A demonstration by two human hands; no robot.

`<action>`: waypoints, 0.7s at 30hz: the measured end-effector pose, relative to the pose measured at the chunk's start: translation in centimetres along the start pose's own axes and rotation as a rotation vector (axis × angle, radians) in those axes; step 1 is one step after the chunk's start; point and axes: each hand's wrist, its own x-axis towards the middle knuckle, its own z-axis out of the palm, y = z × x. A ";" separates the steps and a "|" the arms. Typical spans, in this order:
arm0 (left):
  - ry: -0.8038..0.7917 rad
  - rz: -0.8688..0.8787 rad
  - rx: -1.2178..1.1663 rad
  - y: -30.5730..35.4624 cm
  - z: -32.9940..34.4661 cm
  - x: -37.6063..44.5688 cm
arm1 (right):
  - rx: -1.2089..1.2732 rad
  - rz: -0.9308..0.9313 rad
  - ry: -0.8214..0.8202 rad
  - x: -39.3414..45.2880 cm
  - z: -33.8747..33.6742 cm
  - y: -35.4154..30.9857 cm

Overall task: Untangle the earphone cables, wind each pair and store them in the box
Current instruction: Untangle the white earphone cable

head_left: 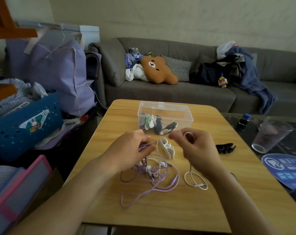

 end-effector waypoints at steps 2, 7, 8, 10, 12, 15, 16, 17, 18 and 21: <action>-0.054 -0.045 0.105 -0.9 -0.1 -0.1 | 0.183 0.064 0.155 0.3 -0.6 -0.3; -0.094 -0.133 0.066 -2.5 -1.2 -0.5 | 0.479 0.116 0.465 1.0 -3.3 -0.2; -0.079 -0.142 0.050 -2.6 -1.3 -0.5 | 0.533 0.139 0.483 1.1 -3.5 0.0; -0.052 -0.165 0.004 -2.4 -1.3 -0.5 | 0.675 0.195 0.481 1.1 -3.6 0.2; -0.026 -0.195 -0.090 -2.1 -1.2 -0.6 | 0.875 0.231 0.437 1.0 -3.3 -0.2; 0.000 -0.244 -0.184 -2.0 -1.3 -0.6 | 1.012 0.252 0.355 0.9 -3.1 -0.6; 0.001 -0.253 -0.200 -1.9 -1.3 -0.6 | 0.961 0.262 0.330 0.9 -3.1 -0.6; -0.001 -0.262 -0.211 -1.9 -1.4 -0.5 | 0.845 0.272 0.302 1.0 -3.1 -0.4; -0.004 -0.269 -0.212 -1.9 -1.4 -0.5 | 0.667 0.277 0.270 1.0 -3.0 -0.1; -0.001 -0.263 -0.203 -1.8 -1.4 -0.6 | 0.104 0.232 0.077 0.7 -2.4 0.7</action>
